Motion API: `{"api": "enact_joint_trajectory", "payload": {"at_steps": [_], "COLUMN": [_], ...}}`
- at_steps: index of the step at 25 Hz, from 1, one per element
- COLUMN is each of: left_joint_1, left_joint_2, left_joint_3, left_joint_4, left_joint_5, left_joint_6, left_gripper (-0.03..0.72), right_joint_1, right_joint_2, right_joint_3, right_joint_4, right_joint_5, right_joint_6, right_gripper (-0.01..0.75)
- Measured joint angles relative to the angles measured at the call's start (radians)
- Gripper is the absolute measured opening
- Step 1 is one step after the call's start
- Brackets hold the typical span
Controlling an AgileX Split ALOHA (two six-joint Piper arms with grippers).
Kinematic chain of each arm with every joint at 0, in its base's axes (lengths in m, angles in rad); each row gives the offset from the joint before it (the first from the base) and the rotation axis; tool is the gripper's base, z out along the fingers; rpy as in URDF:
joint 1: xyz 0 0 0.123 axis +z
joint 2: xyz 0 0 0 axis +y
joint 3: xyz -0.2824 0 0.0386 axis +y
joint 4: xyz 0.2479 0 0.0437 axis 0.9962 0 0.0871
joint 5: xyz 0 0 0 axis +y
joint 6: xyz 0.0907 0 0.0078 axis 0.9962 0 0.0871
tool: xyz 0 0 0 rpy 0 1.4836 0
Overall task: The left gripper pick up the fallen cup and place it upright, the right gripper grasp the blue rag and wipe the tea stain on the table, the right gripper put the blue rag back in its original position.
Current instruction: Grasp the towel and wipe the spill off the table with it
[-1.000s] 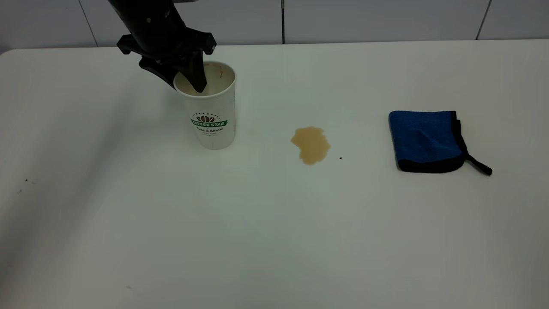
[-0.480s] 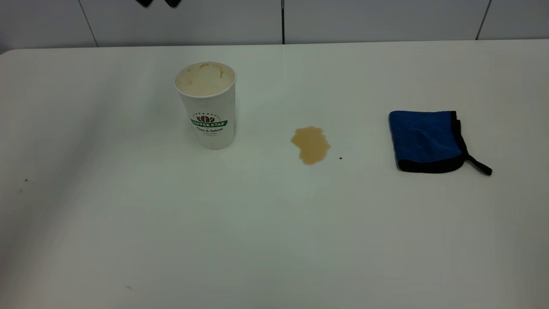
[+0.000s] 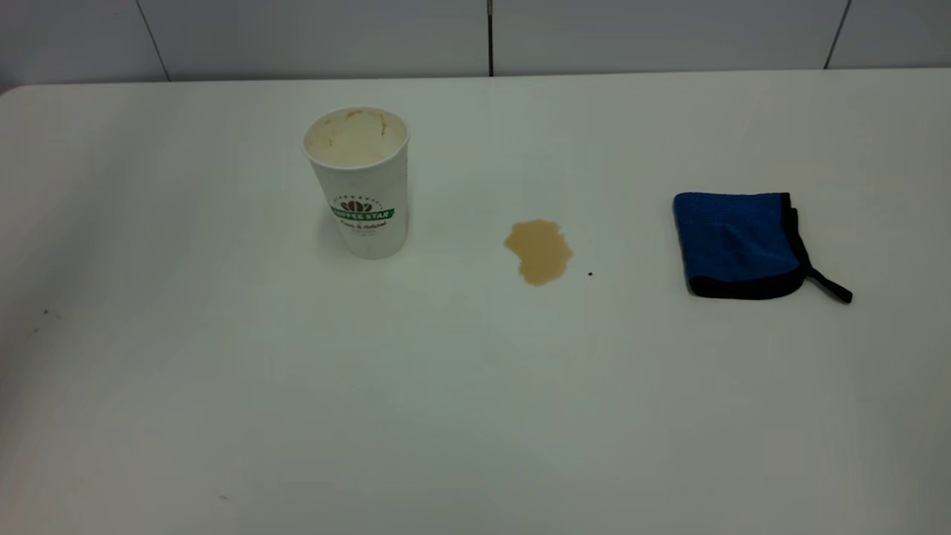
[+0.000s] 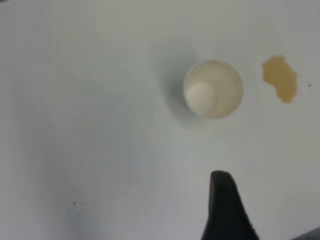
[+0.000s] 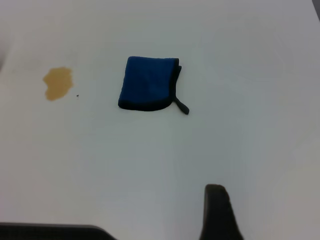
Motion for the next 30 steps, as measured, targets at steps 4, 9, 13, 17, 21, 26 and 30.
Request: {"api": "enact_joint_trajectory", "payload": {"at_steps": [4,9,13,17,21,26,30], "left_joint_1": [0.000,0.000,0.000,0.000,0.000,0.000,0.000], "left_joint_2": [-0.161,-0.412,-0.602,-0.758,-0.894,-1.059,-1.164], "left_joint_3": [0.122,0.417,0.686,0.903,1.070,1.224,1.291], "left_joint_4": [0.028,0.034,0.036,0.036,0.033,0.033,0.033], "left_joint_5": [0.000,0.000,-0.002,-0.007,-0.019,-0.095,-0.166], "left_joint_6": [-0.017,-0.017,-0.017,-0.018,-0.017,-0.016,-0.016], "left_gripper": [0.483,0.483,0.483,0.483,0.483,0.483,0.483], "right_joint_1": [0.000,0.000,0.000,0.000,0.000,0.000,0.000], "right_joint_2": [0.000,0.000,0.000,0.000,0.000,0.000,0.000], "right_joint_3": [0.000,0.000,0.000,0.000,0.000,0.000,0.000], "right_joint_4": [0.000,0.000,0.000,0.000,0.000,0.000,0.000], "right_joint_5": [0.000,0.000,0.000,0.000,0.000,0.000,0.000], "right_joint_6": [0.000,0.000,0.000,0.000,0.000,0.000,0.000], "right_gripper": [0.532,0.532,0.532,0.532,0.532,0.532,0.532]}}
